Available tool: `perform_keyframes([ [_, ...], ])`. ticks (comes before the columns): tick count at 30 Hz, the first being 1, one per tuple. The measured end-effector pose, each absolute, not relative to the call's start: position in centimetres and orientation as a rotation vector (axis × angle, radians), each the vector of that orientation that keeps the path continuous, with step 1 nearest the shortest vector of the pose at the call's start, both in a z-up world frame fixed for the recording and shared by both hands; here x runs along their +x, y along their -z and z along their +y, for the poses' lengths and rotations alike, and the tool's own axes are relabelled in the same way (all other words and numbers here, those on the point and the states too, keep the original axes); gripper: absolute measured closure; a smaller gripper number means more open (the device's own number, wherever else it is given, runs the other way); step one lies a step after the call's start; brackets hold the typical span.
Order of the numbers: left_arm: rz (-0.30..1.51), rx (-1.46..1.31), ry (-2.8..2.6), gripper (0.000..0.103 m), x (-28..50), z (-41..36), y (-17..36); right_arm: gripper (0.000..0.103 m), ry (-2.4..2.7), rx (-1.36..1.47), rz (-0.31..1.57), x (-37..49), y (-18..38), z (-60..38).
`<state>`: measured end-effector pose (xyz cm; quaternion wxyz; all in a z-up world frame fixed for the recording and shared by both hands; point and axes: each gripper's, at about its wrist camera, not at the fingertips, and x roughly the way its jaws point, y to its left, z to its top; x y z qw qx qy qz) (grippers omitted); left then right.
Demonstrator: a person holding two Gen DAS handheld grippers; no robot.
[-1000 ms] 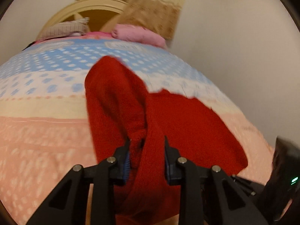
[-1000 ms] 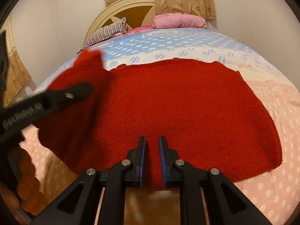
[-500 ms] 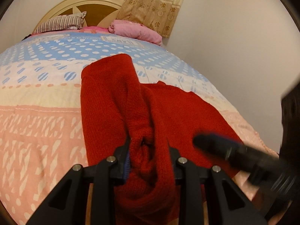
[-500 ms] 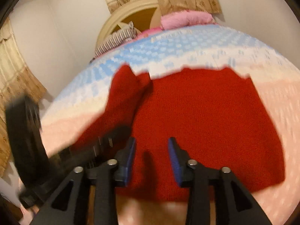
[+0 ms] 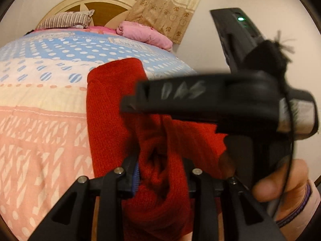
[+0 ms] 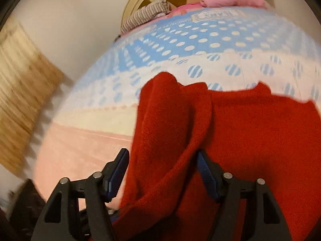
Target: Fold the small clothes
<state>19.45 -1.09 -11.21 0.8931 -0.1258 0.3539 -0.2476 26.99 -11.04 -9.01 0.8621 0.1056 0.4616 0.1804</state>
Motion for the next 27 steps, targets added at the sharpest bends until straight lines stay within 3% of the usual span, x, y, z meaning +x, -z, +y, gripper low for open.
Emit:
perform_keyframes([
  [1, 0.734, -0.264, 0.514, 0.069, 19.5, -1.1, 11.2, 0.077, -0.355, 0.177, 0.964, 27.1, 9.0, -10.7],
  [4, 0.729, -0.270, 0.510, 0.069, 19.3, -1.0, 11.1, 0.084, -0.354, 0.135, 0.948, 27.0, 9.2, -10.3],
  [12, 0.701, -0.271, 0.500, 0.074, 18.6, -1.7, 9.5, 0.086, -0.354, 0.102, 0.862, 25.5, 7.3, -11.2],
  [27, 0.719, -0.123, 0.640, 0.074, 19.0, -14.4, 7.7, 0.087, -0.230, 0.115, 0.849, 24.6, 5.5, -24.3],
])
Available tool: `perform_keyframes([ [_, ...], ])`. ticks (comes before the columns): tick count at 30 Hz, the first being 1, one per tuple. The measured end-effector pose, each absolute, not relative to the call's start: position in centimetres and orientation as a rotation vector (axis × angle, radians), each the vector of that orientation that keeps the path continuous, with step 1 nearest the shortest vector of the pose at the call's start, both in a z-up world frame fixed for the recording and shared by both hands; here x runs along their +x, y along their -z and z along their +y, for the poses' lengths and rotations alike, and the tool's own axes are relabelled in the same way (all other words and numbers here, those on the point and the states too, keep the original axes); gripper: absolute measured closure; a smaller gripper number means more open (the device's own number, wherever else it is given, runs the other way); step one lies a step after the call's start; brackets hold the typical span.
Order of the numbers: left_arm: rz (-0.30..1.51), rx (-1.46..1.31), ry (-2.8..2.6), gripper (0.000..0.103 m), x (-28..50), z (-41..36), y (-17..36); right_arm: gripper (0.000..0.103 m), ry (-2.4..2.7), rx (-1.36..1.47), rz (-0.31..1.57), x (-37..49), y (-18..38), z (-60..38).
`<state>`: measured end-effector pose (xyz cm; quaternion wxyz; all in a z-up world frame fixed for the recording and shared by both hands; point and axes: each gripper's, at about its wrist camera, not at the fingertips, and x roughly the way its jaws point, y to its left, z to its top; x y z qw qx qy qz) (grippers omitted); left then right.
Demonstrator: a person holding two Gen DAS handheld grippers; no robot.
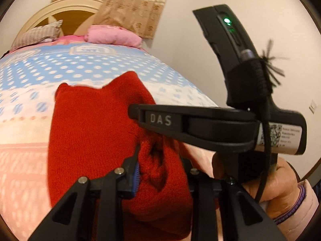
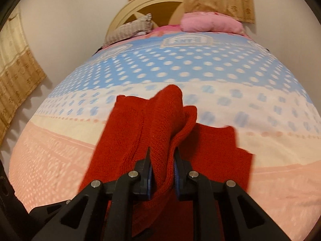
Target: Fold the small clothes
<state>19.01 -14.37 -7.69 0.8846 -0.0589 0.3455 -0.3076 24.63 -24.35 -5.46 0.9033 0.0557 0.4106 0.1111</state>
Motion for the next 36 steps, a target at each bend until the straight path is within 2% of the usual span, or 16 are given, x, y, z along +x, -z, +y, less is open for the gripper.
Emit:
perform_keyframes([
  [8, 0.755, -0.042, 0.650, 0.074, 18.9, -17.6, 9.4, 0.087, -0.163, 0.153, 0.897, 23.9, 8.3, -30.1],
  [17, 0.758, 0.033, 0.665, 0.073, 17.3, -19.3, 9.8, 0.087, -0.125, 0.238, 0.879, 22.8, 10.4, -32.4],
  [20, 0.780, 0.009, 0.709, 0.066, 16.9, -18.0, 9.2, 0.087, -0.117, 0.240, 0.867, 22.5, 10.5, -32.4],
  [22, 0.787, -0.005, 0.743, 0.054, 16.6, -16.7, 8.9, 0.086, -0.103, 0.233, 0.874, 22.4, 10.5, -32.4],
  [23, 0.778, -0.015, 0.739, 0.042, 15.5, -15.1, 8.5, 0.085, -0.099, 0.227, 0.882, 22.3, 10.4, -32.4],
  [24, 0.767, -0.019, 0.732, 0.033, 14.6, -14.4, 8.3, 0.079, -0.085, 0.215, 0.888, 22.1, 10.1, -32.5],
  [25, 0.751, -0.023, 0.726, 0.030, 13.6, -13.2, 8.1, 0.074, -0.064, 0.202, 0.887, 21.8, 9.9, -32.7],
  [30, 0.696, -0.010, 0.649, 0.021, 9.7, -7.2, 8.1, 0.071, 0.025, 0.223, 0.847, 17.4, 7.9, -34.3],
  [36, 0.791, -0.107, 0.550, 0.021, 10.8, -4.3, 9.4, 0.070, 0.042, 0.328, 0.764, 9.4, 5.6, -35.1],
])
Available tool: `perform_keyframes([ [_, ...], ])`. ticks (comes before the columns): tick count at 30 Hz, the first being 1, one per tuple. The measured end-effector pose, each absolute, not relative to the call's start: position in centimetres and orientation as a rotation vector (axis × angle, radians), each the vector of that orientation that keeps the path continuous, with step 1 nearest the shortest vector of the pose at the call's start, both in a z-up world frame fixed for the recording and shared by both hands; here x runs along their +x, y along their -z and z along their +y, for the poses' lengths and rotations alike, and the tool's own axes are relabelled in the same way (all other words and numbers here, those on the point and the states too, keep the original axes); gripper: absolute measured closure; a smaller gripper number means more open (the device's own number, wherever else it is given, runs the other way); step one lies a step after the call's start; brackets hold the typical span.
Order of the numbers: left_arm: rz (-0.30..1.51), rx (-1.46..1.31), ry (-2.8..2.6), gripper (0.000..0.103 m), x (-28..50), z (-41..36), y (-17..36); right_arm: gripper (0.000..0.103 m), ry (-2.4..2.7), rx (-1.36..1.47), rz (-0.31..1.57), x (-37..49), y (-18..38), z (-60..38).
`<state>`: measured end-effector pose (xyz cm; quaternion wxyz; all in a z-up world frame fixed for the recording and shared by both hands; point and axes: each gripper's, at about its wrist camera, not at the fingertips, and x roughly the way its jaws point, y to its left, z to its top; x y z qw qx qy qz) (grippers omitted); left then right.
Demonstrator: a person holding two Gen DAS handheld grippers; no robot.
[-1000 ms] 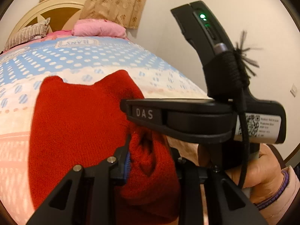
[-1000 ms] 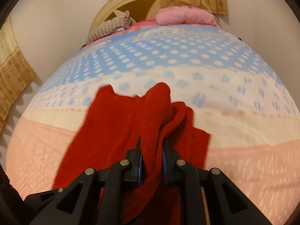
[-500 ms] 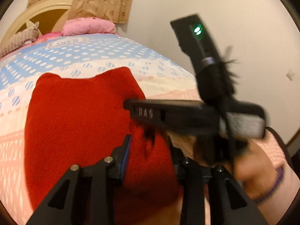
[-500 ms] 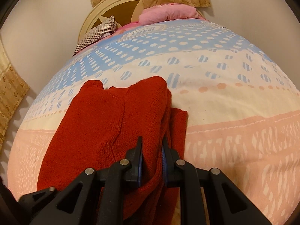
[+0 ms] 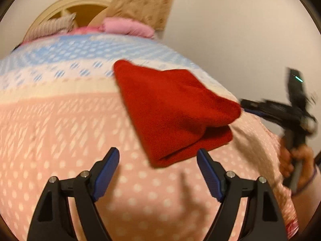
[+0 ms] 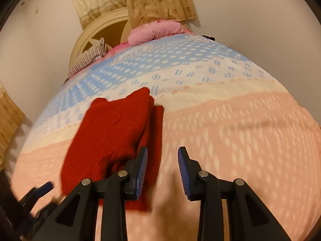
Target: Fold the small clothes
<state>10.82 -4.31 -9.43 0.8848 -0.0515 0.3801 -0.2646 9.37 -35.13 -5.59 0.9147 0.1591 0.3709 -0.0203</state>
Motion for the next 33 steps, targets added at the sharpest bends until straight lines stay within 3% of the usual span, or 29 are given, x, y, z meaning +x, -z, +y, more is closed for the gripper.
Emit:
perform_keyframes([
  [7, 0.769, 0.085, 0.447, 0.021, 11.0, -7.2, 10.1, 0.070, -0.079, 0.202, 0.736, 6.3, 3.6, -29.8],
  [13, 0.805, 0.136, 0.372, 0.017, 12.3, -8.3, 11.2, 0.072, -0.046, 0.096, 0.821, 9.4, 7.1, -27.6],
  [14, 0.812, 0.122, 0.380, 0.023, 12.6, -8.2, 11.1, 0.085, -0.047, 0.113, 0.840, 9.9, 7.8, -27.7],
  [15, 0.816, 0.090, 0.409, 0.045, 12.9, -7.8, 11.0, 0.098, -0.058, 0.136, 0.871, 10.3, 8.7, -27.8],
  [17, 0.825, 0.030, 0.499, 0.076, 12.8, -7.2, 10.7, 0.098, -0.056, 0.171, 0.894, 10.2, 9.3, -27.8],
  [18, 0.812, 0.024, 0.503, 0.078, 12.6, -7.1, 10.5, 0.098, -0.057, 0.191, 0.887, 9.8, 9.2, -27.9],
  [23, 0.766, -0.006, 0.547, 0.082, 11.3, -6.3, 9.3, 0.098, -0.086, 0.280, 0.847, 7.5, 8.0, -28.9],
  [28, 0.842, 0.019, 0.531, 0.082, 11.6, -6.3, 11.6, 0.098, -0.044, 0.345, 0.888, 7.3, 11.0, -30.4],
  [33, 0.827, -0.001, 0.531, 0.066, 10.9, -4.7, 10.6, 0.099, 0.004, 0.189, 0.860, 6.9, 10.9, -28.4],
])
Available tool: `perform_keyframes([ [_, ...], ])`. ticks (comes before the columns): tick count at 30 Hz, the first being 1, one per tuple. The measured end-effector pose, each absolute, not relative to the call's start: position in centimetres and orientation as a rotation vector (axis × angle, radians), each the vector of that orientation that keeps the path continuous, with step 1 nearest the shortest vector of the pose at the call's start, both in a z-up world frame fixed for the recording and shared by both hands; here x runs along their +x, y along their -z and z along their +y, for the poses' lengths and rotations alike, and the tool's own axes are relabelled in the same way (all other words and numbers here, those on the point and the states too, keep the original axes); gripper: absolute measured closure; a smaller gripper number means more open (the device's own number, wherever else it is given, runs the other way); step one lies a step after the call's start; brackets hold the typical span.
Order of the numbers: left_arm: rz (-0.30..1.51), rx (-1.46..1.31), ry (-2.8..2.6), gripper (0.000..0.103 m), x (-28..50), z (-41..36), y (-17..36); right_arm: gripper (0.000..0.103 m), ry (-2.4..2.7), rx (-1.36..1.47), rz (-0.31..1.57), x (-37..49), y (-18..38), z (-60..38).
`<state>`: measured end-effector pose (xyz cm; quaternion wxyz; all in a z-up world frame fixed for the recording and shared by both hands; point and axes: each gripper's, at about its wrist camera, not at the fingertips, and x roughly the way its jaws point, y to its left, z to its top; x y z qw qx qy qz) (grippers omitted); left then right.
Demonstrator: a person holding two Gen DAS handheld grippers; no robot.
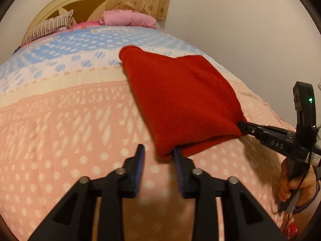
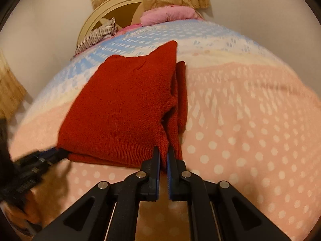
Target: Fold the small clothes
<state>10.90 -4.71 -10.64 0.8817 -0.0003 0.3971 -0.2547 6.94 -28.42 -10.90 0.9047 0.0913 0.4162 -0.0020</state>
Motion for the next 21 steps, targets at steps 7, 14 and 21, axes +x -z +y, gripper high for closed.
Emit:
perform_keyframes([
  [7, 0.714, -0.086, 0.478, 0.037, 11.7, -2.1, 7.1, 0.092, 0.072, 0.072, 0.849, 4.3, 8.8, -28.0],
  [14, 0.708, 0.001, 0.379, 0.037, 16.2, -7.6, 6.7, 0.092, 0.098, 0.116, 0.700, 4.8, 4.8, -29.0],
  [21, 0.762, 0.077, 0.353, 0.043, 16.8, -11.0, 9.2, 0.092, 0.074, 0.163, 0.711, 10.0, 5.6, -28.3],
])
